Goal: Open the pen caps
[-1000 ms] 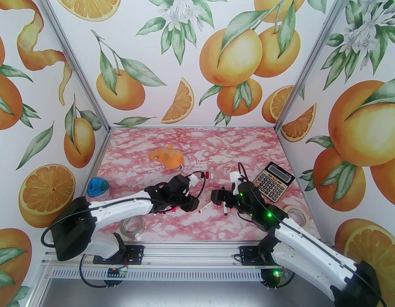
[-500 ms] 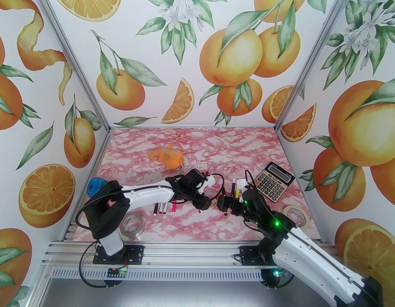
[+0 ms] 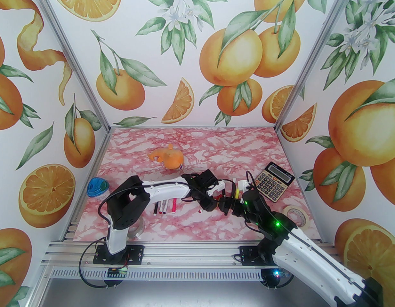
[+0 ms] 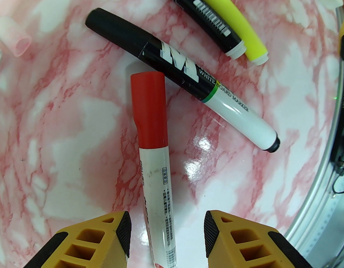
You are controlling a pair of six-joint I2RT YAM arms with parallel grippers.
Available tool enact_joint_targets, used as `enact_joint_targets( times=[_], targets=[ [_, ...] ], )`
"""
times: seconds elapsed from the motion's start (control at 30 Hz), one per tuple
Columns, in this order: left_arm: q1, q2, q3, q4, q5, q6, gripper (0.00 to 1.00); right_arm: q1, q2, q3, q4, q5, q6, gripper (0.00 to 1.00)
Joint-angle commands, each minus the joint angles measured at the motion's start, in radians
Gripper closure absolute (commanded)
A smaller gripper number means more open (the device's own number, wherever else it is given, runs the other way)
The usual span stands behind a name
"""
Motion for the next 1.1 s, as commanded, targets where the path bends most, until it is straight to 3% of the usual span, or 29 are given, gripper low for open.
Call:
enact_joint_targets(
  times=[0.0,0.33,0.77,1.07],
  targets=[
    [-0.005,0.035,0.061,-0.067,-0.022,0.027,0.54,0.007,-0.008,-0.001,-0.017,0.027,-0.001,0.0],
    [-0.016,0.107,0.151,-0.173,-0.062,0.031,0.6,0.007,-0.008,0.001,-0.017,0.029,-0.004,0.01],
    [-0.056,0.212,0.281,-0.368,-0.208,0.048,0.67,0.007,-0.003,-0.01,-0.008,0.029,-0.002,0.01],
    [-0.067,0.203,0.276,-0.366,-0.261,0.032,0.76,0.006,-0.003,-0.013,0.001,0.027,0.004,0.01]
  ],
)
